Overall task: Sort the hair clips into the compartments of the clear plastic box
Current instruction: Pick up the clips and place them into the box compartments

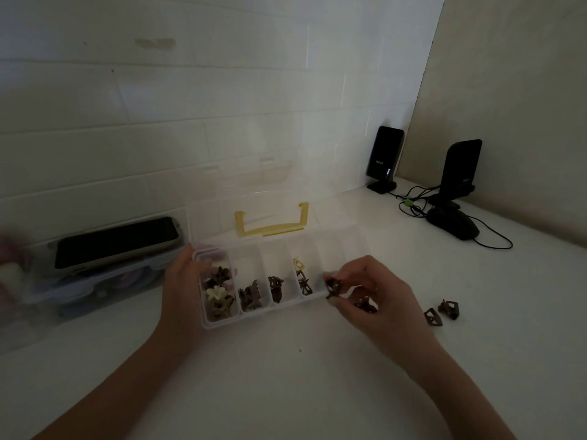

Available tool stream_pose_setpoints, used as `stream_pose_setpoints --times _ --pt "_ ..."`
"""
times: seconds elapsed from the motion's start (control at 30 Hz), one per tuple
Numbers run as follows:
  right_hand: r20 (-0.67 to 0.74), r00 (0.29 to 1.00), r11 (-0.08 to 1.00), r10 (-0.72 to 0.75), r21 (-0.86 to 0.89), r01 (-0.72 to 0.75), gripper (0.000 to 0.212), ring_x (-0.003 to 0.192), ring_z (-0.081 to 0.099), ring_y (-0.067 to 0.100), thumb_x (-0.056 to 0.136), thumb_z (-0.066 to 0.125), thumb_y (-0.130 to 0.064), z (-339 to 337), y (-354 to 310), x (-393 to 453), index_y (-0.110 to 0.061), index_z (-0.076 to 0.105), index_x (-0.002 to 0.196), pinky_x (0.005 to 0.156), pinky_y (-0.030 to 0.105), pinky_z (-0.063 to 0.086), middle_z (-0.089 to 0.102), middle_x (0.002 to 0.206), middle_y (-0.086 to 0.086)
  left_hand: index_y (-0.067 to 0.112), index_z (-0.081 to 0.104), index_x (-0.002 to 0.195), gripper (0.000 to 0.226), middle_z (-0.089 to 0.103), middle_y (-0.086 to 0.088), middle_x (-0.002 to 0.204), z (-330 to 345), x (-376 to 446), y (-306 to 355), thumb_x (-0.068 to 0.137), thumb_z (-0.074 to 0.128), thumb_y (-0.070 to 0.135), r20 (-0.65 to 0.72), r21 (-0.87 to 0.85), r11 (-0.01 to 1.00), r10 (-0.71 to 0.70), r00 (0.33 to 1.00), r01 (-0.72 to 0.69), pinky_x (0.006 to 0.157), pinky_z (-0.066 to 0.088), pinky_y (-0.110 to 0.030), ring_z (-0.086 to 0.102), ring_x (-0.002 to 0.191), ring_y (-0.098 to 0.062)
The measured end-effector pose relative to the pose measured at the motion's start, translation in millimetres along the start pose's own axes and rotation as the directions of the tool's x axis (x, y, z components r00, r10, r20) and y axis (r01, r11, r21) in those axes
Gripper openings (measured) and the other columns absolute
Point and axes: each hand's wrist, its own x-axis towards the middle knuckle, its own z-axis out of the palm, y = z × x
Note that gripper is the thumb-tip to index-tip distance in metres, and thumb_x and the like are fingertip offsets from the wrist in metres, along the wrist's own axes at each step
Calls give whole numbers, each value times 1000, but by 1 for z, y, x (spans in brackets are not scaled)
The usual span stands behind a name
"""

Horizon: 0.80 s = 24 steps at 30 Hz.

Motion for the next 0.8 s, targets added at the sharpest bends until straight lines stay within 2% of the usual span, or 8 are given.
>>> stream_pose_setpoints --times 0.13,0.2,0.3,0.4,0.5,0.6,0.67,0.8 --pt "-77 981 967 -180 -195 163 26 71 62 5 75 76 -13 25 -2 1 -27 65 95 68 12 48 68 84 -11 18 60 79 34 67 19 70 3 -3 4 86 40 -9 -16 -18 1000 -6 1000 6 67 53 -18 63 71 0" --pt "-80 954 928 -290 -266 260 21 76 61 2 76 75 -14 34 -5 5 -19 70 96 71 20 52 70 90 -7 28 59 82 35 68 14 74 4 -4 4 88 41 -1 -38 -85 993 -90 995 86 68 52 -24 64 73 -5" --pt "-117 909 881 -399 -324 345 10 89 65 9 76 73 -9 41 -7 9 -12 72 86 76 31 55 71 100 -2 16 60 82 30 66 0 78 4 -3 5 86 41 -7 -15 -110 990 -89 996 87 68 53 -31 64 76 -19" --pt "-266 895 901 -357 -352 255 22 93 65 10 76 74 -7 31 -5 12 -25 63 83 78 22 51 67 103 -9 14 60 81 30 66 -1 80 3 -2 5 83 41 -8 -12 -87 994 -65 998 63 71 53 -32 65 77 -17" --pt "-353 902 937 -247 -323 130 29 96 62 6 76 73 -6 19 1 12 -30 59 80 80 15 48 65 106 -17 10 60 77 31 68 8 72 2 -1 3 80 40 -12 -18 -77 996 -46 999 44 62 54 -21 66 70 -8" --pt "-324 921 944 -218 -308 115 31 102 58 -3 77 72 -8 16 3 13 -36 58 82 86 10 43 62 107 -24 17 65 78 34 66 -18 92 0 -1 -1 81 43 -9 9 -114 989 -93 996 94 79 53 -49 65 88 -37" --pt "-251 938 931 -237 -334 146 25 108 54 -4 76 73 -10 19 4 14 -32 62 81 92 16 43 61 110 -25 22 68 78 35 61 -29 103 -1 -1 0 80 45 -5 10 -117 988 -104 995 104 86 47 -65 61 96 -48" --pt "-121 959 846 -257 -507 163 15 121 50 11 76 75 -12 25 9 15 -24 73 85 99 36 37 59 126 -10 19 66 78 29 59 -31 104 -1 -2 3 77 46 -2 9 -99 989 -106 994 106 88 44 -68 59 98 -49"
